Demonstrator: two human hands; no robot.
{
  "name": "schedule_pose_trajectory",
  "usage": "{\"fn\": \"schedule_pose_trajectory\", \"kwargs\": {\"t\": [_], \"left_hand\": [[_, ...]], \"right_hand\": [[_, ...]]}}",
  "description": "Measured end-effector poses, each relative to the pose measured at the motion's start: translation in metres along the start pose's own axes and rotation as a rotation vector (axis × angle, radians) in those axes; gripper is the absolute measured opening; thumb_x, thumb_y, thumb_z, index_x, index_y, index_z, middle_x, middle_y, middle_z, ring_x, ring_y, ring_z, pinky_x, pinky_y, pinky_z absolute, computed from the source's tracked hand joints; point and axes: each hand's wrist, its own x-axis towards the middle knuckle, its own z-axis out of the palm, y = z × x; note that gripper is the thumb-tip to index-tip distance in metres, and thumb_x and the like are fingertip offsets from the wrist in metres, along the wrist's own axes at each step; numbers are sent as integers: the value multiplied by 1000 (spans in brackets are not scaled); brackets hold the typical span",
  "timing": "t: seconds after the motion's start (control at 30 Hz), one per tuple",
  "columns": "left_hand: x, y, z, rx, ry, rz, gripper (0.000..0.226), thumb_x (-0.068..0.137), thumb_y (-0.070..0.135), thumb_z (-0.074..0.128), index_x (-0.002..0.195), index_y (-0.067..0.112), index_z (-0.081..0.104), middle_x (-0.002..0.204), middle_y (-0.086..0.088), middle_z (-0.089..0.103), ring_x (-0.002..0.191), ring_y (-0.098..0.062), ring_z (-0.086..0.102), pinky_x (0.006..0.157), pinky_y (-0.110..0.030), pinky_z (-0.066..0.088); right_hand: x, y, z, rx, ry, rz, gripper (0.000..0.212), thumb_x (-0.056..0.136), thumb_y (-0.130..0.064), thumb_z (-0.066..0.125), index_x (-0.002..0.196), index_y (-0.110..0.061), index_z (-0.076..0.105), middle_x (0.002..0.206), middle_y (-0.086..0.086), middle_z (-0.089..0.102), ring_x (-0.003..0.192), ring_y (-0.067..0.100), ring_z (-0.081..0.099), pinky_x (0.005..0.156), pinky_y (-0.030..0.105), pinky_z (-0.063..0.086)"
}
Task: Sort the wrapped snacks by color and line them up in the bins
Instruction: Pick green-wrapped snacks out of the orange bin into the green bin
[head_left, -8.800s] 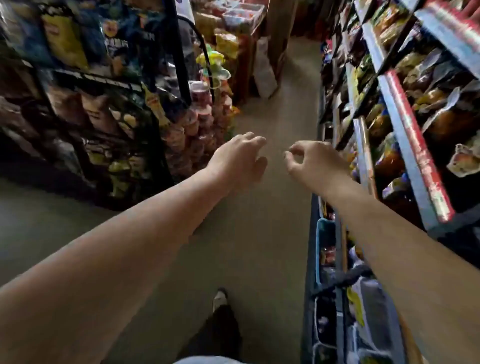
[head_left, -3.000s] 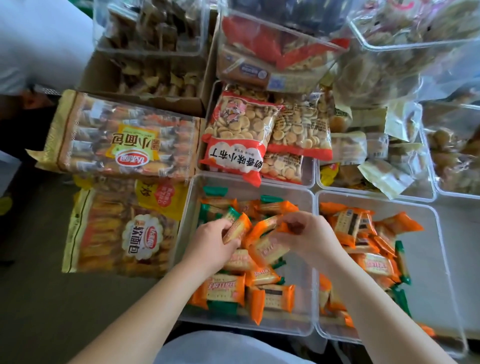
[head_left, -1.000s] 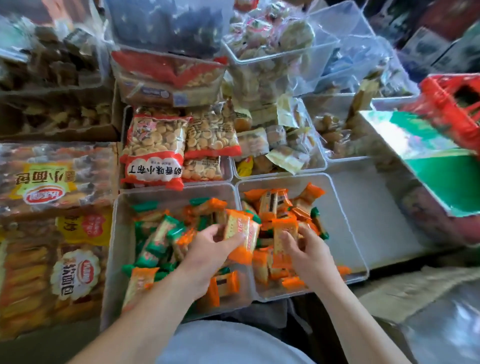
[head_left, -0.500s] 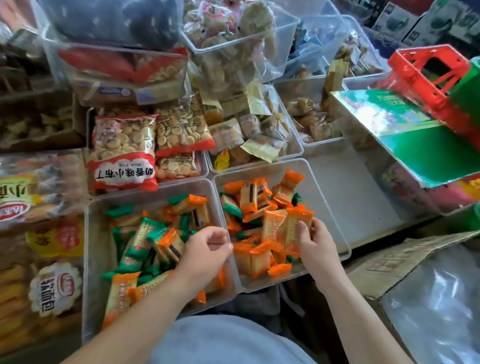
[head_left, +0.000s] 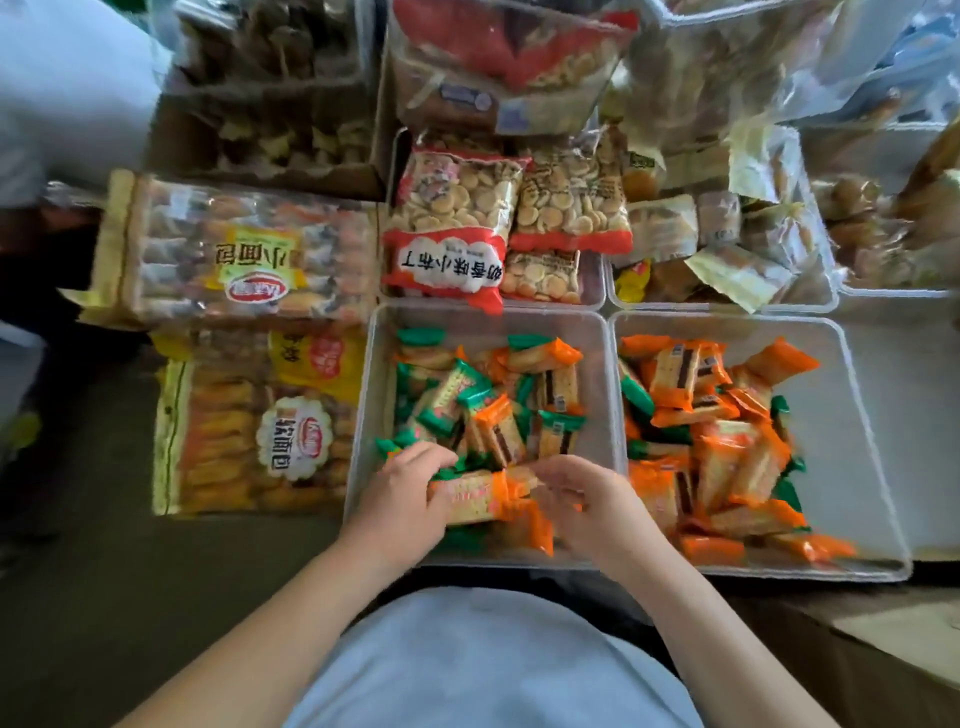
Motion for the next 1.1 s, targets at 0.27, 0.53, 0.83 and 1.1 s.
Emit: {"fn": "schedule_pose_trajectory", "kwargs": {"t": [0.27, 0.53, 0.83, 1.1], "left_hand": [[-18, -29, -6, 96, 18, -3, 61, 90, 38, 78, 145, 26, 58, 144, 10, 56, 131, -14, 47, 112, -30, 39], [6, -5, -6, 69, 7, -55, 36, 90, 49, 74, 119, 28, 66, 111, 8, 55, 98, -17, 61, 79, -34, 53], [-7, -29, -28, -152, 151, -194, 32, 86, 50, 79, 107, 30, 65, 93, 13, 71, 81, -7, 68, 68, -37, 62], [-20, -26, -4, 143, 105, -131, 41, 101, 50, 58, 130, 21, 56, 115, 3, 59, 97, -22, 62, 77, -42, 57]], "right_hand": [[10, 7, 28, -351, -237, 85, 56, 88, -40, 77, 139, -31, 55, 131, -4, 65, 116, 23, 65, 94, 35, 55], [25, -5, 6, -333, -86, 89, 60, 91, -14, 73, 146, -24, 51, 138, -2, 58, 119, 22, 61, 90, 26, 52], [41, -8, -2, 176, 149, 293, 35, 87, -20, 83, 111, -24, 58, 103, -5, 66, 83, 11, 65, 55, 16, 47], [57, -4, 35, -205, 175, 126, 24, 89, -13, 72, 105, -19, 54, 111, 1, 59, 108, 26, 56, 85, 37, 51]]}}
